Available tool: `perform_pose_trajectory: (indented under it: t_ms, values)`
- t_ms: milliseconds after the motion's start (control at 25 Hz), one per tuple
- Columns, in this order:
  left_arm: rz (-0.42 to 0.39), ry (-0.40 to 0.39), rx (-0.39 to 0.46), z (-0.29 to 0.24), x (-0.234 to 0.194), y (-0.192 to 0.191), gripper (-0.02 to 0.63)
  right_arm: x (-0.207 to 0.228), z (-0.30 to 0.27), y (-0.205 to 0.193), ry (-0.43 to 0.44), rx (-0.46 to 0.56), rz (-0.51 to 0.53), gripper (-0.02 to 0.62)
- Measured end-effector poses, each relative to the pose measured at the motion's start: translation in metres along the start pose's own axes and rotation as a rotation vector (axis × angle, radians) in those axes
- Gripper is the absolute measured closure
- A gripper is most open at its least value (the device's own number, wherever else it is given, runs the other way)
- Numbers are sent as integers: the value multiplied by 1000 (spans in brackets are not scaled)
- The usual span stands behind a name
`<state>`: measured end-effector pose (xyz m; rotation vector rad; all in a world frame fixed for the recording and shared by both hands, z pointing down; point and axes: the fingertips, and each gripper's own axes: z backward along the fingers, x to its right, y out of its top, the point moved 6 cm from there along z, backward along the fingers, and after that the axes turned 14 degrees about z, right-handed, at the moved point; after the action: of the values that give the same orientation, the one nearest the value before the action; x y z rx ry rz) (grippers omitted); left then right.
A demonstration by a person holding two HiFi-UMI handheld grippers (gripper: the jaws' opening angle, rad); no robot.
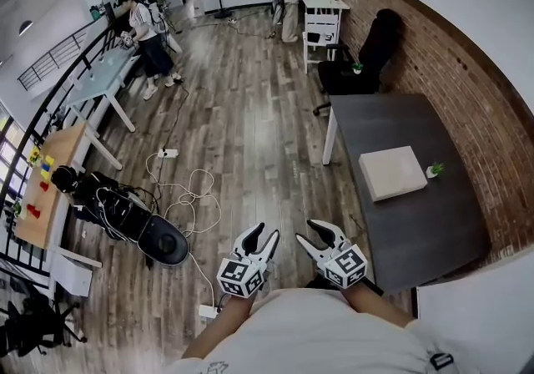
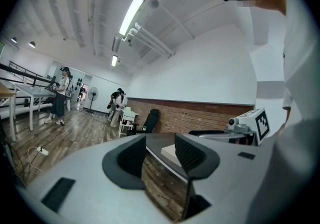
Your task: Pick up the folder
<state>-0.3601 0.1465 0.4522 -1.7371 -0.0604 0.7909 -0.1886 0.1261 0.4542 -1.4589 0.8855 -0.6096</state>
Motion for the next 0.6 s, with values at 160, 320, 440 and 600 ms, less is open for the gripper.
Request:
perform_pose_trajectory:
  t_ms: [160,320,440,600]
  values:
    - [-10,-11,-11,-55,4,6,431,57,-2,-6,-25,11,-12,403]
    - [-26,-45,-36,-121,15,10,433,117,5,-15,-56,14,-27,403]
    - [-43,-76,-48,-168,29,13,434,162,17,-21,-87,12,-32,403]
    - [-58,-126,-75,-226,49,10,437,216,38,-27,-147,19,-44,403]
